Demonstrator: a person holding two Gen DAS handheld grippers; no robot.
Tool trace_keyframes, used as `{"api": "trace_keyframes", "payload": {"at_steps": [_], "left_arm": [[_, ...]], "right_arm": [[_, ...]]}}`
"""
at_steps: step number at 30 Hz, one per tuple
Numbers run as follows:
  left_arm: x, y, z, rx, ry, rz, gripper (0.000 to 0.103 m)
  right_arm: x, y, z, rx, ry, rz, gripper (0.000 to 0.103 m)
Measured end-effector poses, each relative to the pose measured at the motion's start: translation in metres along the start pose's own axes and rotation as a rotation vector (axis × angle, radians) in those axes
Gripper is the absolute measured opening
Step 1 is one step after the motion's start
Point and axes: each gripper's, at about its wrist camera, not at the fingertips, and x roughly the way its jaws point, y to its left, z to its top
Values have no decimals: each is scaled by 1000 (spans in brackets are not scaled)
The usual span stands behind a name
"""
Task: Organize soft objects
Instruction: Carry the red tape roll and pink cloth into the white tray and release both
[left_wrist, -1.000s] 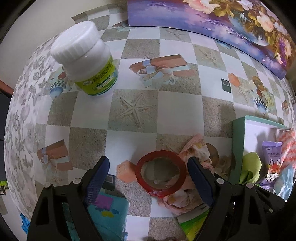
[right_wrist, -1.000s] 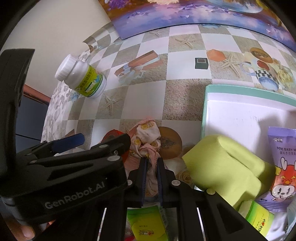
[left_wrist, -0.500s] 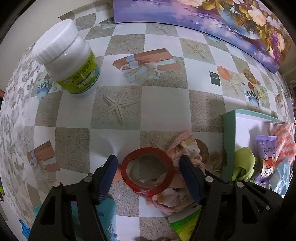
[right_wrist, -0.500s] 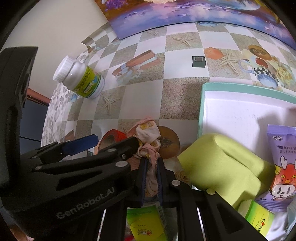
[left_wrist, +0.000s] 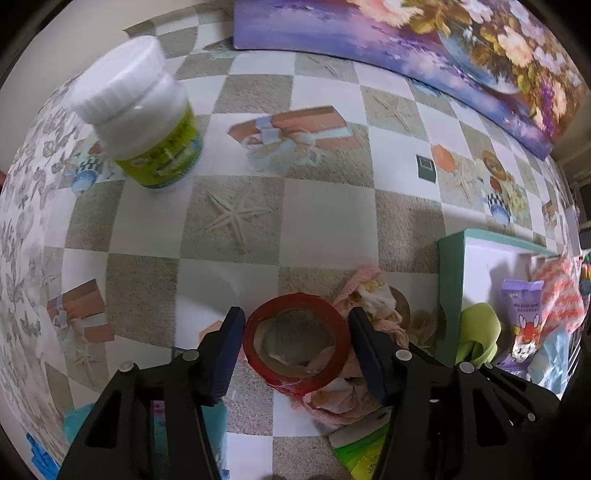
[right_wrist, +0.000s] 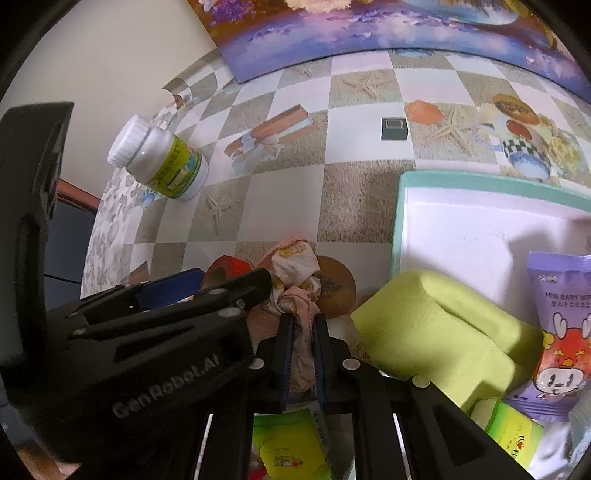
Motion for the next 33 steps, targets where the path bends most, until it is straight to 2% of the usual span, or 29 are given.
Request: {"api": "trace_keyframes", "payload": {"at_steps": [4,9,14,19,26,33], "left_arm": [[-16,10,4,-35,-33,0,59],[-49,21,5,-68,-113,-1,59],[-86,30,4,-98,-203,-5,59],[-119,32,1,-111,-277,-1,59],[-147,12,-6,-71,-336,6,59],[-160,-27,-19,11,-359,6,59]], "right_arm": [[-12,6,2,-20,-31,11,8],[-37,14,6,-38,-96,29,8],[-83,26,9,-60,-213,54,8],[-130,29,8,-73,-329,42,8],[-173,10,2,-33,-413,-9,8],[-203,-31,-12,59,-457,-51,8]]}}
